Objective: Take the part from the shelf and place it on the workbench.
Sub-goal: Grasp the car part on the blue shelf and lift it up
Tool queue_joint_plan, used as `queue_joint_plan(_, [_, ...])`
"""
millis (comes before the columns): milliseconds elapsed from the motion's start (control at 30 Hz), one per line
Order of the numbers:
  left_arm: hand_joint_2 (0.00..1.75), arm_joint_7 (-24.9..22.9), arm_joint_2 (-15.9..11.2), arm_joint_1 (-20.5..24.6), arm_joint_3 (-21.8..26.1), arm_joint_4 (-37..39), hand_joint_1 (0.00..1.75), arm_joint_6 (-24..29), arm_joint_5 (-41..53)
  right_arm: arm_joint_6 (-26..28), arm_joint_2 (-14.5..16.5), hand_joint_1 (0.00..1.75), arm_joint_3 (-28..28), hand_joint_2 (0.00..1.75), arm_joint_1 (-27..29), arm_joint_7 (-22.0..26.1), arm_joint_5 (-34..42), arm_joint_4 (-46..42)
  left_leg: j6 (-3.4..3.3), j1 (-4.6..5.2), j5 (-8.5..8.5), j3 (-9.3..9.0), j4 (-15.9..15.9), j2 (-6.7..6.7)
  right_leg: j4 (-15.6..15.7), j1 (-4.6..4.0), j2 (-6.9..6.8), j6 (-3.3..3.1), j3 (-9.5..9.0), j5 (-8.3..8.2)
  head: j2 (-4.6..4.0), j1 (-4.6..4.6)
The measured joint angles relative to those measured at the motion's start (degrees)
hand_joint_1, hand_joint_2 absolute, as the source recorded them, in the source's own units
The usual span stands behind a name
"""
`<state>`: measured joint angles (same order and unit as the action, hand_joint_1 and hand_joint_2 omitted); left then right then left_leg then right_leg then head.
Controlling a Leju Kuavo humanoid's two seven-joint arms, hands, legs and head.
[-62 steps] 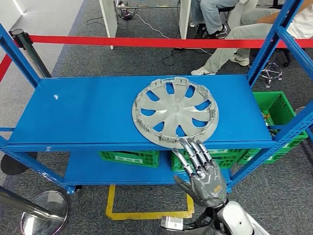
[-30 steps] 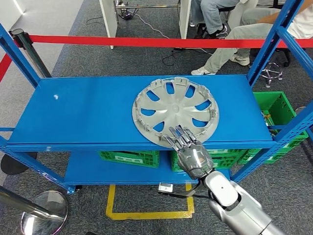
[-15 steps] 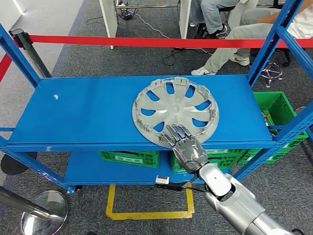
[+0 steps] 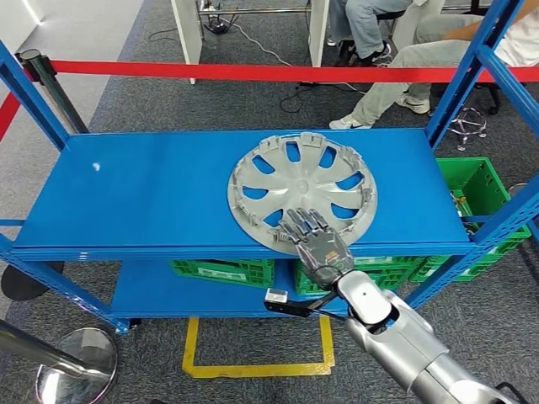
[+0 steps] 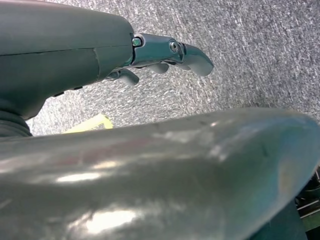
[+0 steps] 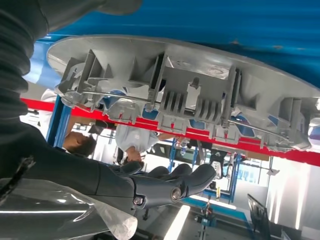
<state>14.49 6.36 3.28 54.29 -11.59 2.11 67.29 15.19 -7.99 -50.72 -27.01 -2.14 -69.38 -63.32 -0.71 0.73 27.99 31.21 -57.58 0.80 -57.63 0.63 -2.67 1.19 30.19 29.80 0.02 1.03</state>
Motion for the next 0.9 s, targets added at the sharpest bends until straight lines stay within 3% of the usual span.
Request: queue_joint_plan(900, [0.00, -0.56, -0.04, -0.84, 0.00, -0.52, 0.00, -1.36, -1.36, -6.02, 3.20, 0.00, 1.64, 1.75, -6.05, -1.14, 0.99, 10.36, 0.00, 0.00, 0.00, 0.00, -0.01, 0.00, 0.00, 0.00, 0.00, 0.00, 0.00, 0.00, 0.00, -0.01])
